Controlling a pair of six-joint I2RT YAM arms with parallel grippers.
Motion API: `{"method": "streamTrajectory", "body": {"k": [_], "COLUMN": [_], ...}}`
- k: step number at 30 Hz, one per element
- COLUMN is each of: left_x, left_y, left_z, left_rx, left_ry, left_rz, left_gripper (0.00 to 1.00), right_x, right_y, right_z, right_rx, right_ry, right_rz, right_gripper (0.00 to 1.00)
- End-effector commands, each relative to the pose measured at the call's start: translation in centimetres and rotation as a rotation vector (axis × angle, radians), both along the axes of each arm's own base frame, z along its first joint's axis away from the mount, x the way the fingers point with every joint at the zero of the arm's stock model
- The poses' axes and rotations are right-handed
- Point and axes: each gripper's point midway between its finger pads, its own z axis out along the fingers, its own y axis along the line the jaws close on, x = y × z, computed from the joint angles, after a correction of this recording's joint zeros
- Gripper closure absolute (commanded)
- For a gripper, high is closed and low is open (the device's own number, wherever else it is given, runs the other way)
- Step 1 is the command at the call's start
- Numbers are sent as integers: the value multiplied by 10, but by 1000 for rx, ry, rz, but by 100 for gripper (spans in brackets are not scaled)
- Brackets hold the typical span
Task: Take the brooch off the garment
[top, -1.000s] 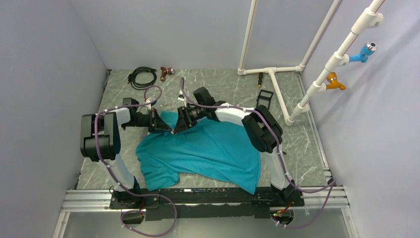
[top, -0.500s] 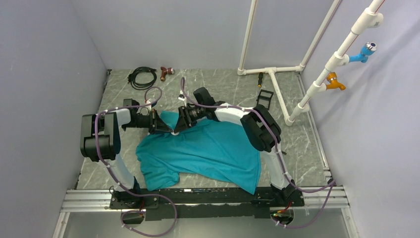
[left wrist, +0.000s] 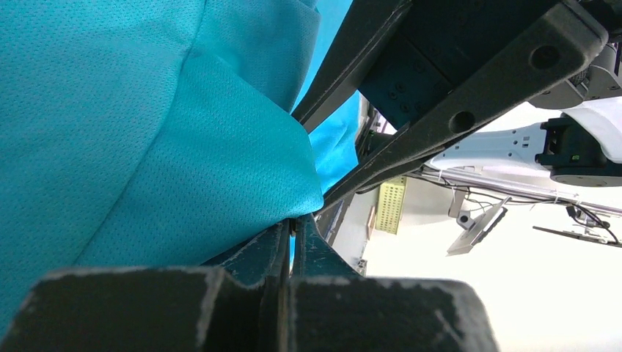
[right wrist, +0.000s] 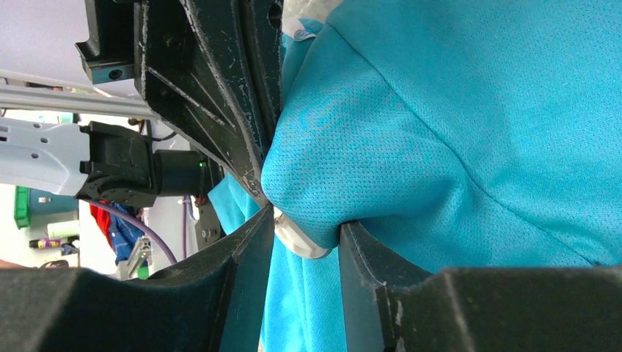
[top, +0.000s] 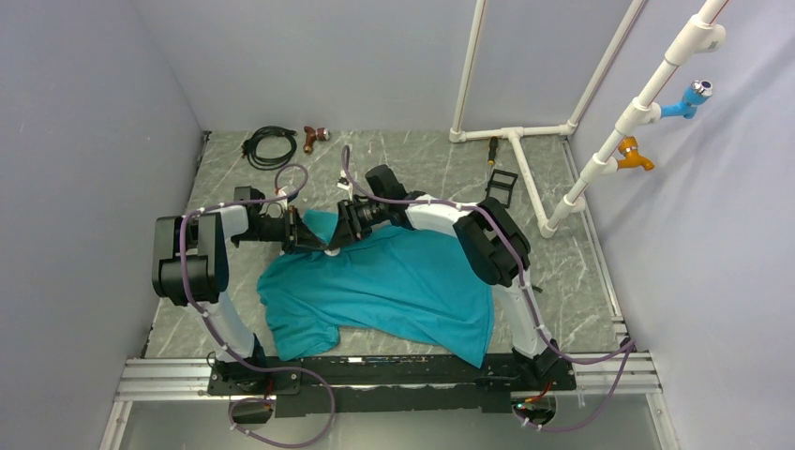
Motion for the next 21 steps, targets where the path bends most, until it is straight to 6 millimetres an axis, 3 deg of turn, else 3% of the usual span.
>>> {"method": "streamTrajectory", "body": {"k": [1,14,21], "left_x": [2,-1,1], "left_y": [-3,-5,-5], "left_z": [15,16,16], "left_rx": [-8,-11,-12], "left_ry": [-71,-79,-76], "left_rz": [-15,-22,-21], "left_gripper": [100,100,100], "right_x": [9,12,12], "right_y": [11,11,9], "right_z": [17,11,8], "right_rx": [55,33,24], "right_ry": [-43,-44,-64], "right_rz": [3,-10,2], "right_gripper": [61,76,76]}}
